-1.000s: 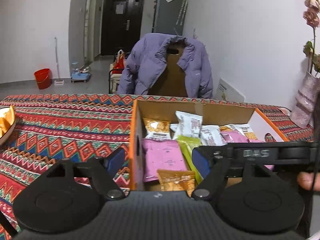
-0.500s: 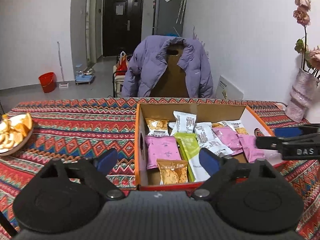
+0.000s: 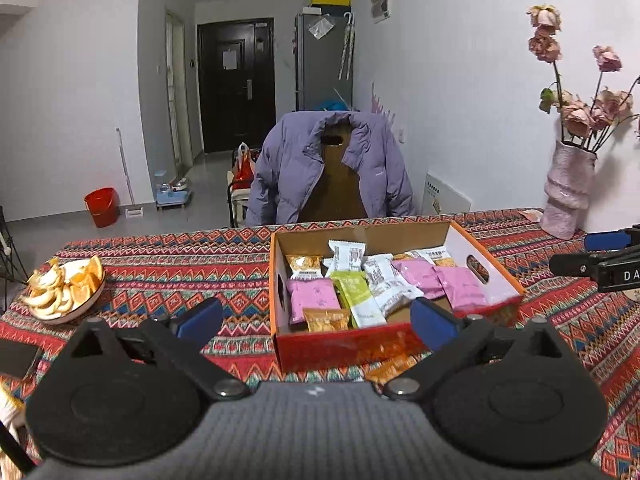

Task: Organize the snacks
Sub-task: 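Move both open tools back to the snack pile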

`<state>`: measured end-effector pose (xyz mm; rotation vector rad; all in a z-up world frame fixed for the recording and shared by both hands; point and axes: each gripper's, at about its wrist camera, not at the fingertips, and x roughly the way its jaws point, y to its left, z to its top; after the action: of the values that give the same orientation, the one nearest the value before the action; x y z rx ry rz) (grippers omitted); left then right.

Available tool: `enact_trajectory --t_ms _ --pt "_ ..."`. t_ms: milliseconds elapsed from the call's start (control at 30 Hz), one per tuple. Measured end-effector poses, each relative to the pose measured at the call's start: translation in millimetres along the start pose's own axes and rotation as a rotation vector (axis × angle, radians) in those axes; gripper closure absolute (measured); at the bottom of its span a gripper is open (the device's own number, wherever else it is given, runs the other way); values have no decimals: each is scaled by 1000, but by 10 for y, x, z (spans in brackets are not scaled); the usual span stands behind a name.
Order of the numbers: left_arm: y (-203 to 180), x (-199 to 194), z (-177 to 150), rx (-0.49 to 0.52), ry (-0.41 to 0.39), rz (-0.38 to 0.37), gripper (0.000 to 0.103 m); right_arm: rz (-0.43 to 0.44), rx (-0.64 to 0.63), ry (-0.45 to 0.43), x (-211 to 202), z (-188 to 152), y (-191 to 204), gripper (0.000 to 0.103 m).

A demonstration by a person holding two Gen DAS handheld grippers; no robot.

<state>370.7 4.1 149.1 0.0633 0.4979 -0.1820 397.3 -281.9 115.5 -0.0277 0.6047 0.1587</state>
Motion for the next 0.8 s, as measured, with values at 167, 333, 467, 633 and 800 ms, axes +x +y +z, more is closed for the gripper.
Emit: enact_trajectory --t_ms 167,333,467,633,800 --pt "-53 -327 -312 -26 -23 18 1 39 -45 -39 -334 -354 171 11" --pt "-160 -656 -716 -26 -50 49 1 40 -122 -63 -647 -778 408 10" --pt "-183 -907 -1077 -50 -47 54 1 61 -126 -87 -978 -1101 536 10" --pt "-159 -1220 -1531 -98 -23 53 1 51 -108 -109 -1306 -1539 639 6" --pt "-72 -1467 -1853 -133 -12 66 1 35 -91 -107 -1528 -1940 688 6"
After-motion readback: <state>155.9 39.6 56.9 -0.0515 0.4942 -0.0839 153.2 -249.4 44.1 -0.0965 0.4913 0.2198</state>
